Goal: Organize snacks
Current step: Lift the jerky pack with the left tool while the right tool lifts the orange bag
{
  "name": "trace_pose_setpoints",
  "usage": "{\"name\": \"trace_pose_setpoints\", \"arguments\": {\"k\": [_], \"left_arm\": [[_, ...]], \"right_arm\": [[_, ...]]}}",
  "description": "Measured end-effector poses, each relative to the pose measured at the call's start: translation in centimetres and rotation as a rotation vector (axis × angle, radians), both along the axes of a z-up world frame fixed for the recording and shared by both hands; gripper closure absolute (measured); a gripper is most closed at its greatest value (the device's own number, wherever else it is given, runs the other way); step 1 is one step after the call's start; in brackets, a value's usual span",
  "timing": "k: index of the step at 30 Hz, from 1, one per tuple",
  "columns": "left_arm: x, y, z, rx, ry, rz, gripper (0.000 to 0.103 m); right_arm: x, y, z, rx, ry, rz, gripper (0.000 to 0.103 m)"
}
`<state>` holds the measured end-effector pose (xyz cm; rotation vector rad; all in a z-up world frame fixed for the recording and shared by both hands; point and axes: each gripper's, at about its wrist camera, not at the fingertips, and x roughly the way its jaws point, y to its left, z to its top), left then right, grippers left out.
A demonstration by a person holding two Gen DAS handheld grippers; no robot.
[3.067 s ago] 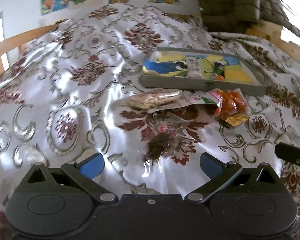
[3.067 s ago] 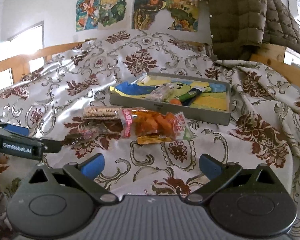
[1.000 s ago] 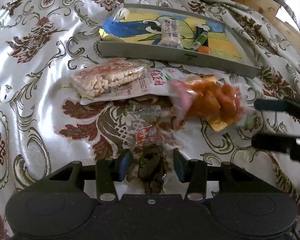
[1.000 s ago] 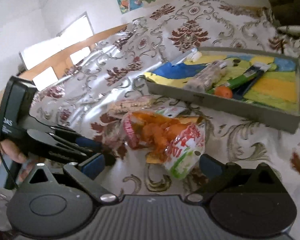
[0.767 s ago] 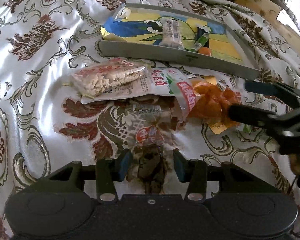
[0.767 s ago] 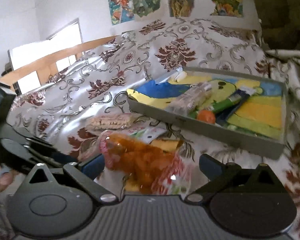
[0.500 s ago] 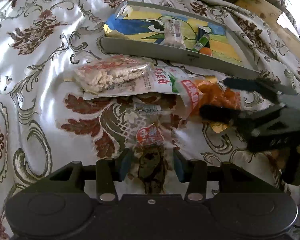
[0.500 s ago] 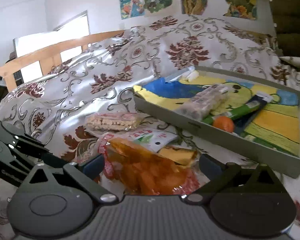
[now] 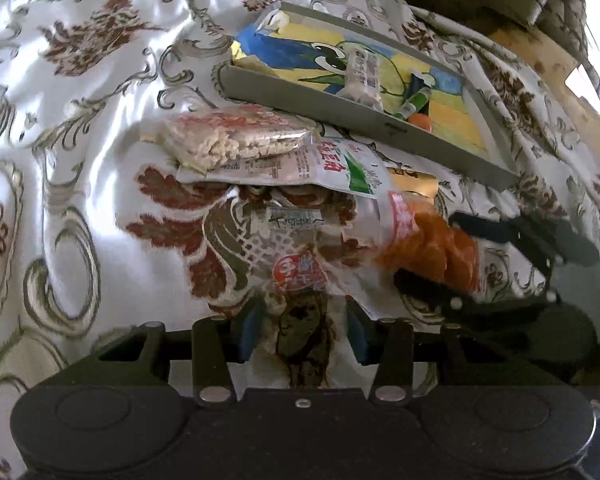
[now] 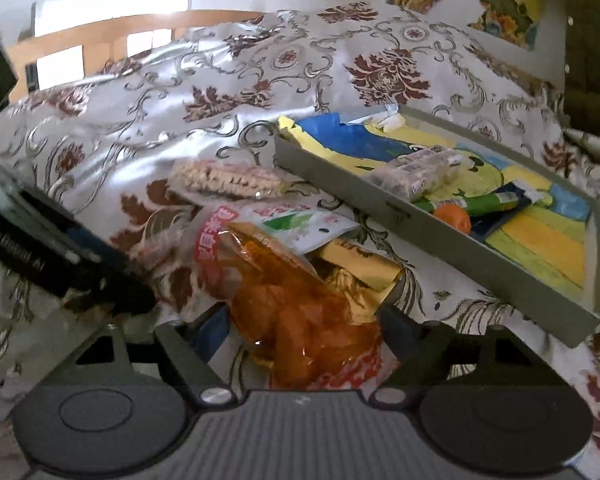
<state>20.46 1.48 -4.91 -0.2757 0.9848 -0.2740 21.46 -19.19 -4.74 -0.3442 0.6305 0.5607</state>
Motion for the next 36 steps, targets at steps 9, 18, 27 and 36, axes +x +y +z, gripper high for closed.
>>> {"name": "trace_pose_setpoints", "arguments": {"k": [9, 18, 27, 36], "left_arm": [[-2.1, 0.1, 0.0, -0.089, 0.001, 0.076, 0.057], [-3.9, 1.1, 0.0, -0.193, -0.021, 0.145, 0.057], [-4.6, 1.7, 2.2, -0.232, -0.086, 0.149, 0.057], [-1.5, 3.2, 4.8, -0.181, -0.166, 0.095, 0.057]], "right_arm": [[-3.4, -0.5, 0.1, -0.034, 0.034, -0.075, 0.023], [-4.6, -2.7, 1.5, 0.054, 0.046, -0.169, 0.023], [-5.4, -3.7, 3.3, 0.140, -0.007, -0.206, 0.023], [-4.7, -4.9, 4.3, 0.238, -0.070, -0.242, 0.023]]}}
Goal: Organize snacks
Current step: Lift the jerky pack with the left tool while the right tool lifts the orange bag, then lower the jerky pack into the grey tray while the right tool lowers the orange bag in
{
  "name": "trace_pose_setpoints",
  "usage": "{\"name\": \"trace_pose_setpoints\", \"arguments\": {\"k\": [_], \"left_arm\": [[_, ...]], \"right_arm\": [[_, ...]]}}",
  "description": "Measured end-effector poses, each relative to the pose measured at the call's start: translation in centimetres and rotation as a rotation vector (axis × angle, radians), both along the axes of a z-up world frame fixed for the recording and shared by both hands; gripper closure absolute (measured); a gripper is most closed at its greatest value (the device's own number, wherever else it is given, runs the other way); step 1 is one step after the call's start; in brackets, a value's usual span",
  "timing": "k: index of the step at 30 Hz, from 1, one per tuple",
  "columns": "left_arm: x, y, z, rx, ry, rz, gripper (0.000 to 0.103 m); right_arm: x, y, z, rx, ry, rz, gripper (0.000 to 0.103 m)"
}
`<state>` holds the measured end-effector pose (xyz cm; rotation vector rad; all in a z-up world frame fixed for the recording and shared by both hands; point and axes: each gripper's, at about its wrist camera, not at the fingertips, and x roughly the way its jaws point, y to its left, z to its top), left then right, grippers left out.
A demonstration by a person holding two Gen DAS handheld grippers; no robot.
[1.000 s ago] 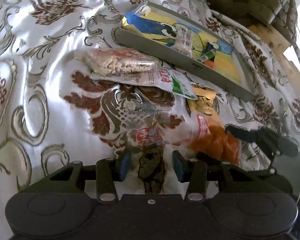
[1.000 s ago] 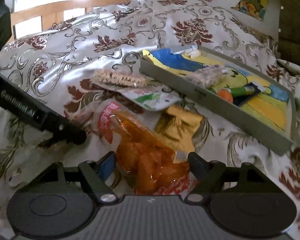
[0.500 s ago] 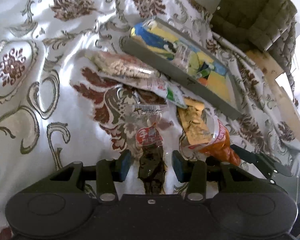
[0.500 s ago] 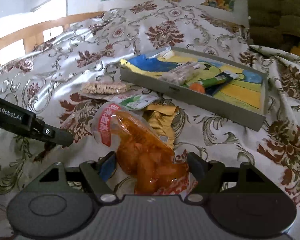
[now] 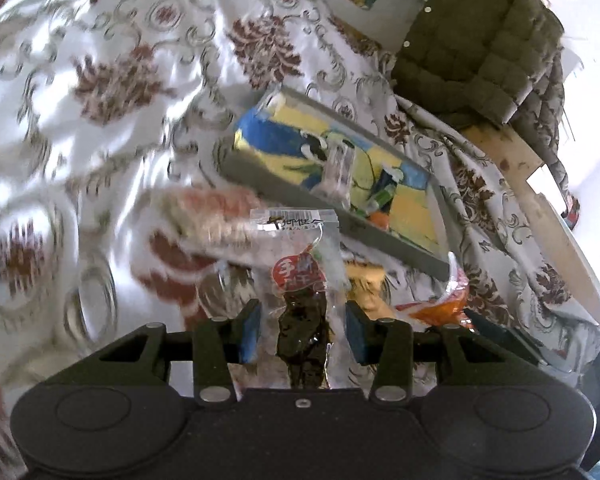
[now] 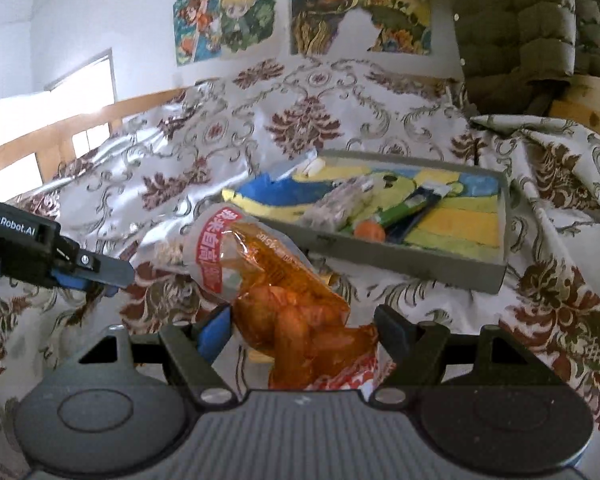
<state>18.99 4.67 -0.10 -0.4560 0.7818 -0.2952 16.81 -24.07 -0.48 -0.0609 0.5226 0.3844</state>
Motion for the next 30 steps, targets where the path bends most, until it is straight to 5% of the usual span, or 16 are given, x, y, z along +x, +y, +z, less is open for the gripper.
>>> {"name": "trace_pose_setpoints", "arguments": {"k": [11, 22, 30], "left_arm": [[8.9, -0.6, 1.4, 0.039, -0.065, -0.059, 0.057], [17.3, -5.6, 0.6, -0.079, -0.177, -0.046, 0.057], [20.1, -10.0, -0.6, -0.067, -0.223, -0.093, 0.057]], "right_arm": [[7.2, 0.0, 1.8, 0.093, -0.010, -0.060, 0.022], [14.2, -1.7, 2.3, 0.058, -0.039, -0.193, 0.022], [16.7, -5.2, 0.6, 0.082, 0.007, -0.297, 0.022]]}}
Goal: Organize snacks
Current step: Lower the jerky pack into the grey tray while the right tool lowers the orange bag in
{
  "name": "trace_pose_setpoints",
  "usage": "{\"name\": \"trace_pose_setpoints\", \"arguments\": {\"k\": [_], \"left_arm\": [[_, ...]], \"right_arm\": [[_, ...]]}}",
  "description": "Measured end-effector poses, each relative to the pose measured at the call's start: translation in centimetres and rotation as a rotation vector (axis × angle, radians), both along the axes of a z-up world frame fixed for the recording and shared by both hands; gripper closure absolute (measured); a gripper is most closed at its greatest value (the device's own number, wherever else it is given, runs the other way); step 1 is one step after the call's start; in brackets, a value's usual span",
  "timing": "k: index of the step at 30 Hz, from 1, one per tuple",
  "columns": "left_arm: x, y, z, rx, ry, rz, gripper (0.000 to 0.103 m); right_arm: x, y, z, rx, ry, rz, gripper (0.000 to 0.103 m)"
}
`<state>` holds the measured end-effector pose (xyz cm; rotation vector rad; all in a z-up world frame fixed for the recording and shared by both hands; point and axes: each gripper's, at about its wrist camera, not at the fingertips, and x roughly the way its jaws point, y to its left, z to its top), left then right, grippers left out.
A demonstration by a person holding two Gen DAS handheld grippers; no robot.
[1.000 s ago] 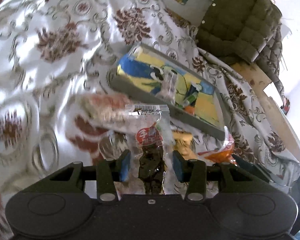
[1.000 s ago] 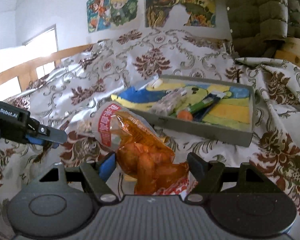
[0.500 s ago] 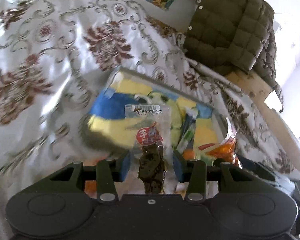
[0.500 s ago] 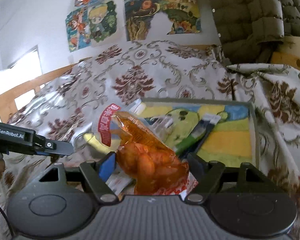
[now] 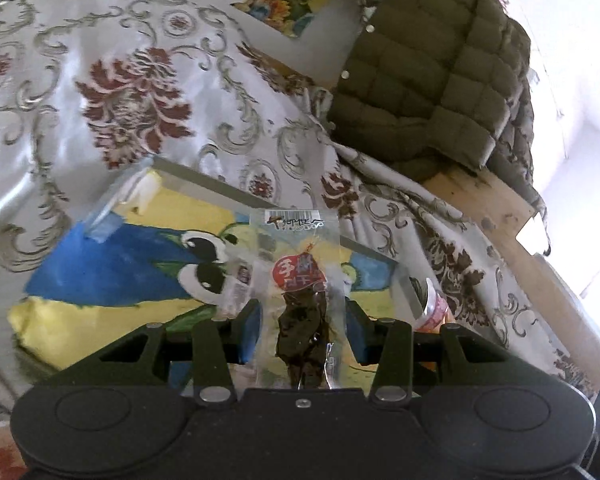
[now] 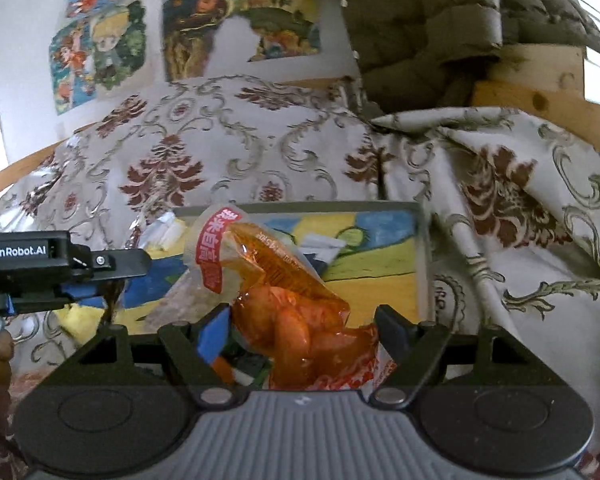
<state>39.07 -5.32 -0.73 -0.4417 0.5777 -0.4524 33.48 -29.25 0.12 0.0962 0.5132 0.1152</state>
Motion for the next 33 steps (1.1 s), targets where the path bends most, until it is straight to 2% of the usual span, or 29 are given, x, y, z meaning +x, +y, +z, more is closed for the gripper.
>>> {"name": "trace_pose_setpoints", "arguments": {"k": [3, 9, 20, 22, 24, 27, 31, 33], "left_arm": [[0.3, -0.9, -0.8, 0.028, 0.001, -0.008, 0.057], [0.1, -1.7, -2.4, 0.077, 0.004, 0.010, 0.056], [-0.2, -2.1, -2.5, 0.107, -0.009, 0.019, 0.055], [-0.2, -2.0, -2.5, 0.098, -0.006, 0.021, 0.050], [-0.3, -1.9, -2.4, 0.087, -0.001, 0.025, 0.040], [-0.5, -1.8, -2.1, 0.081, 0.003, 0.034, 0.033], [-1.0, -1.7, -1.5, 0.088, -0.004, 0.045, 0.030], [-1.4, -1.6, -1.0, 0.101, -0.018, 0.057, 0.021]], "right_arm": [[0.4, -0.9, -0.6, 0.035, 0.005, -0.004, 0.022], [0.9, -1.2, -1.3, 0.035, 0.012, -0.005, 0.021], [1.0, -0.5, -2.2, 0.019, 0.058, 0.018, 0.018], [0.9, -0.5, -2.3, 0.013, 0.067, 0.021, 0.016], [0.7, -0.6, -2.2, 0.013, 0.068, 0.016, 0.015], [0.2, -0.8, -1.9, 0.014, 0.047, 0.008, 0.015], [-0.2, -0.7, -1.1, -0.005, 0.031, 0.009, 0.011], [-0.6, -0.7, -0.6, -0.018, 0.016, 0.006, 0.008]]}}
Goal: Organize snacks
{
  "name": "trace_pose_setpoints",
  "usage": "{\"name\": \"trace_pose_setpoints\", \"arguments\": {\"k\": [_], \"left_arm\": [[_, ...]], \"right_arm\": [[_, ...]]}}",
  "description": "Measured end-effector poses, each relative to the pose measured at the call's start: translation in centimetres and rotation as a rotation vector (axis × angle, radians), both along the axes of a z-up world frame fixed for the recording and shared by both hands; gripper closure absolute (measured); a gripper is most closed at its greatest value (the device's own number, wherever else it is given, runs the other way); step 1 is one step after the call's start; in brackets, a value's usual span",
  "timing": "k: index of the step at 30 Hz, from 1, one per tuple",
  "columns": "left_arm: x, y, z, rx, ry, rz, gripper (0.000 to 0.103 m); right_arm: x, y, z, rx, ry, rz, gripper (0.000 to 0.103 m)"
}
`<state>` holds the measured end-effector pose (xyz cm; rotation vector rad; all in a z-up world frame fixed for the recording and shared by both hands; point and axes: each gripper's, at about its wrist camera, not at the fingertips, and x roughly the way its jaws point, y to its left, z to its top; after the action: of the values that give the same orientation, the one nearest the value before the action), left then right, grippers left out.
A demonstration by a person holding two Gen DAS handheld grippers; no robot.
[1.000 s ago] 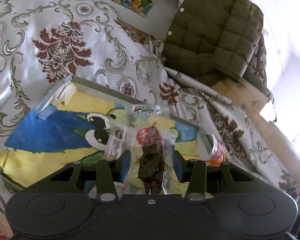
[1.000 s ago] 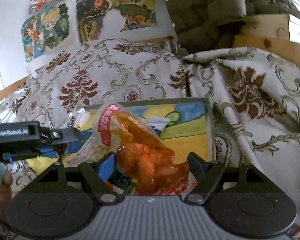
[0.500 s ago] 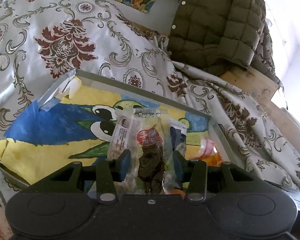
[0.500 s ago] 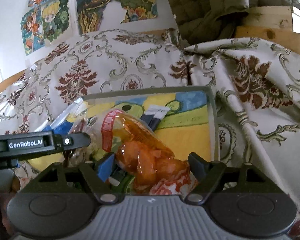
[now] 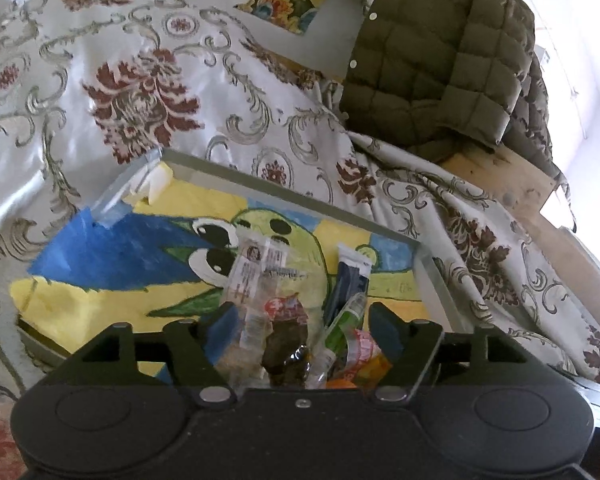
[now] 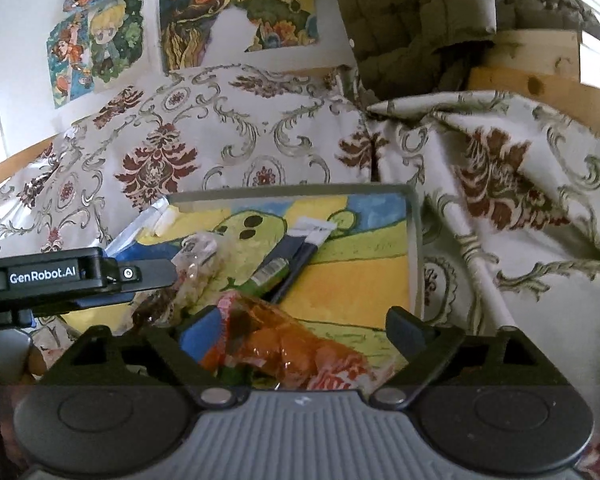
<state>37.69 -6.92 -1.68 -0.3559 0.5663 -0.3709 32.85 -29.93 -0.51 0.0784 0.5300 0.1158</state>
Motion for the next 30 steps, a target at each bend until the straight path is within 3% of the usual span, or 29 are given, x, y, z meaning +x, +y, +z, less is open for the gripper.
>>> {"name": "trace_pose_setpoints", "arguments": {"k": [3, 8, 19, 30], "left_arm": [[-1.1, 0.3, 1.1, 0.020, -0.053, 0.035, 0.008], [-2.8, 0.6, 3.1, 0.060, -0.123, 0.060, 0.001], [-9.4, 1.3, 6.4, 0.141, -0.256, 0.111, 0.001], [-17.5, 3.3, 6.0, 0.238, -0.192, 0.162, 0.001]], "right_arm": [[-0.7, 0.0, 0.6, -0.007, -0.024, -0.015, 0.004], [-2.2, -0.3, 2.0, -0.008, -0.070, -0.045, 0.001], [-7.2, -0.7, 5.7, -0.007, -0.162, -0.086, 0.000], [-14.6, 0.2, 6.3, 0.079, -0.159, -0.111, 0.000]]}}
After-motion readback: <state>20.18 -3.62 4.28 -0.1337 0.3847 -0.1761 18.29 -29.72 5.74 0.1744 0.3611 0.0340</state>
